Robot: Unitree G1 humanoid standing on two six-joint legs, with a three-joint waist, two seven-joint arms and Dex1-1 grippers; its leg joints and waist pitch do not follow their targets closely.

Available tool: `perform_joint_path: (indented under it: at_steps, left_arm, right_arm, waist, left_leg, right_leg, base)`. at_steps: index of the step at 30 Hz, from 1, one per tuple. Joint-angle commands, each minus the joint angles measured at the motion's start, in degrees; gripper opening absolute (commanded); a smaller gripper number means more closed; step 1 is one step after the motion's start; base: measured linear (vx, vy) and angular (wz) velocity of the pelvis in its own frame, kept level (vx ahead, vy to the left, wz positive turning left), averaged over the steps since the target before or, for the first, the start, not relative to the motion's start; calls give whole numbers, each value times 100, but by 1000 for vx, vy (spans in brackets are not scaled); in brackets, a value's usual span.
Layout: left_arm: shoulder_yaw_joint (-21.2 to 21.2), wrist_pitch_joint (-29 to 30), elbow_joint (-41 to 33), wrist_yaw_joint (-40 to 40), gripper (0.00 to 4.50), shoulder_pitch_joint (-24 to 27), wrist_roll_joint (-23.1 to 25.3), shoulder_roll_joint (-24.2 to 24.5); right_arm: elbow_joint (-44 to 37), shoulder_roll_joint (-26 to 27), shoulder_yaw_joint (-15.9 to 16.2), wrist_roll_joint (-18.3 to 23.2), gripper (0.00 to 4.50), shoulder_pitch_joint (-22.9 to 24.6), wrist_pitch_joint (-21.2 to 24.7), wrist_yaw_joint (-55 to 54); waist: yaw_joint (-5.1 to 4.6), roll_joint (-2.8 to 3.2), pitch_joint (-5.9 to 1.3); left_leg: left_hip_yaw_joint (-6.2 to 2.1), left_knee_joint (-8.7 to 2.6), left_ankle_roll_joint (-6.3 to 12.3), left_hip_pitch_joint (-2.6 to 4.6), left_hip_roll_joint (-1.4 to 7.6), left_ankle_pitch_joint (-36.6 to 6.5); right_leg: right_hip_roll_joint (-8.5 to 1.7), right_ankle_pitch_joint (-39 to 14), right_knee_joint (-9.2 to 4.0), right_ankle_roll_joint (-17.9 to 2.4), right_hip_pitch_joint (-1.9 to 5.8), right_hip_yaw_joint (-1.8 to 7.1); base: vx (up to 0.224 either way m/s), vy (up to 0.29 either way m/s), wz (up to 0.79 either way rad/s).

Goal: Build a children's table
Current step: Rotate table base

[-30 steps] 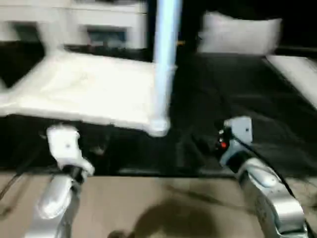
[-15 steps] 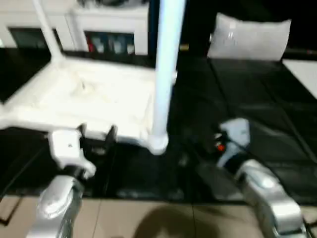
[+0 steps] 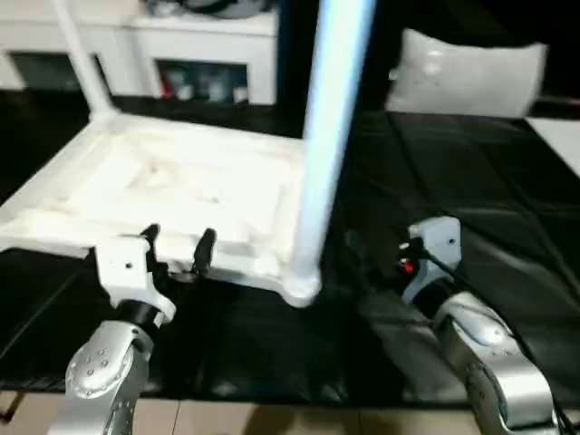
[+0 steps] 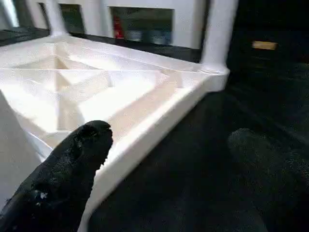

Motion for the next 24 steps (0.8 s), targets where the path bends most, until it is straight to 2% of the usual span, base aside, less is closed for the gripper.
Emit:
perform_joint_path:
  at_steps: [1,2,3,4,5,6,7,8,9,10,11,12,13,16,17,18,19,20,22,23,24]
  left_arm:
    - [-74,-15,49,-53,448,-37,73,3]
    - [-81,-18,59,-64,448,-46,77,13]
    - [-101,-29,85,-95,448,-72,85,41]
    - [-111,-43,115,-119,448,-98,87,59]
    - [-106,-58,152,-130,448,-130,87,65]
    - [-102,-68,194,-132,448,-171,84,61]
    - [-105,-76,228,-136,448,-195,88,64]
    - [-109,-81,249,-139,448,-209,91,67]
    - [-120,-83,284,-154,448,-235,89,78]
    - [-127,-84,300,-158,448,-246,86,85]
    - [-138,-76,345,-183,448,-280,79,107]
    - [-149,-60,399,-234,448,-328,62,141]
    - [-156,-43,455,-294,448,-379,47,176]
    - [-180,75,680,-531,448,-587,10,371]
    - [-168,128,785,-631,448,-675,-32,446]
    - [-181,401,1015,-775,448,-842,-47,628]
    - [-206,442,1113,-879,448,-902,-44,711]
    - [-255,489,1240,-1015,448,-973,-12,831]
    - [-393,486,1545,-1354,448,-1135,93,1108]
    - [-441,462,1645,-1475,448,-1195,122,1194]
    - [-503,417,1779,-1633,448,-1264,164,1302]
  right_arm:
    - [85,-97,-130,-62,450,8,-71,-27]
    - [98,-92,-162,-29,450,0,-77,-25]
    - [129,-63,-257,99,450,-18,-73,8]
    - [157,-77,-313,83,450,-38,-100,-26]
    - [181,-99,-337,42,450,-54,-130,-50]
    - [207,-141,-348,-44,450,-68,-189,-89]
    - [212,-153,-345,-57,450,-63,-274,-63]
    - [214,-161,-341,-68,450,-58,-336,-45]
    - [179,-142,-354,14,450,-40,-286,-2]
    - [164,-133,-360,55,450,-32,-259,15]
    - [151,-136,-353,-37,450,-20,-193,-103]
    - [135,-135,-350,-16,450,-12,-22,-137]
    - [126,-140,-344,15,450,-7,162,-164]
    - [200,-213,-251,-127,450,-72,-64,-64]
    - [241,-246,-217,-152,450,-101,-143,-22]
    - [312,-281,-184,-140,450,-155,-240,57]
    - [343,-295,-176,-133,450,-184,-259,85]
    - [378,-319,-173,-109,450,-221,-261,144]
    - [456,-413,-141,-75,450,-308,-286,325]
    - [481,-448,-127,-71,450,-335,-294,384]
    - [516,-494,-108,-68,450,-373,-297,459]
  waist:
    - [-37,-16,-330]
    - [32,-57,-344]
    - [83,-100,-372]
    - [132,-56,-370]
    - [108,-82,-357]
    - [112,-22,-299]
    - [90,-35,-209]
    - [84,-17,-142]
    - [75,30,-116]
    - [61,26,-72]
    - [51,25,-47]
    - [46,8,-29]
    - [37,3,-21]
    - [50,33,-76]
    - [50,31,-66]
    - [48,23,-88]
    - [54,42,-114]
    - [50,34,-130]
    - [51,38,-150]
    - [57,53,-186]
    - [62,66,-216]
  left_leg:
    - [-341,-87,2292,311,458,3719]
    - [-199,-46,2009,145,277,3831]
    - [-121,-67,1544,-174,130,3930]
    - [-93,-92,1081,-110,240,3539]
    - [-87,-128,872,-154,261,3197]
    - [-56,-212,463,-175,308,2356]
    - [-59,-345,182,-190,370,1207]
    - [-54,-450,-17,-148,423,119]
    - [-64,-485,-80,-121,452,-245]
    - [-47,-559,-126,-75,490,-810]
    - [-28,-587,-163,-62,499,-1076]
    - [11,-606,-259,-51,494,-1325]
    - [32,-624,-323,-55,486,-1378]
    - [53,-645,-400,-45,481,-1403]
    - [53,-650,-415,-52,476,-1432]
    - [52,-654,-424,-70,474,-1391]
    - [52,-644,-424,-62,455,-1321]
    - [52,-640,-392,-101,456,-1147]
    - [63,-627,-322,-117,462,-894]
    - [58,-624,-298,-120,464,-802]
    - [74,-594,-253,-115,458,-606]
  right_leg:
    - [-378,1611,-164,-506,-200,305]
    - [-369,2269,-133,-500,-39,406]
    - [-322,3516,-27,-448,239,472]
    - [-332,3939,-32,-481,115,482]
    - [-300,3913,-30,-506,158,503]
    - [-287,3476,-107,-612,166,484]
    - [-330,2439,-213,-745,193,460]
    - [-355,1146,-310,-850,178,444]
    - [-380,655,-339,-906,165,457]
    - [-389,-160,-419,-963,130,467]
    - [-390,-573,-463,-965,108,472]
    - [-401,-1162,-524,-891,87,496]
    - [-394,-1493,-553,-766,61,515]
    - [-389,-1527,-566,-609,2,527]
    - [-382,-1522,-567,-588,-17,526]
    - [-379,-1431,-553,-575,-12,527]
    - [-376,-1322,-532,-582,-27,527]
    - [-379,-1085,-518,-605,-1,525]
    - [-374,-642,-484,-705,5,523]
    - [-371,-493,-465,-731,23,513]
    - [-362,-136,-437,-801,7,505]
  base:
    - [0,0,0]
    - [0,0,0]
    - [0,0,0]
    - [-55,-27,11]
    - [-55,-27,11]
    - [-83,-25,7]
    - [-125,-20,-1]
    - [-125,-20,-1]
    - [-134,-15,-2]
    - [-120,-8,3]
    - [-120,-8,3]
    - [-106,0,2]
    - [-80,1,-1]
    - [-70,1,0]
    - [-58,2,0]
    - [0,0,0]
    - [0,0,0]
    - [0,0,0]
    - [0,0,0]
    - [0,0,0]
    - [0,0,0]
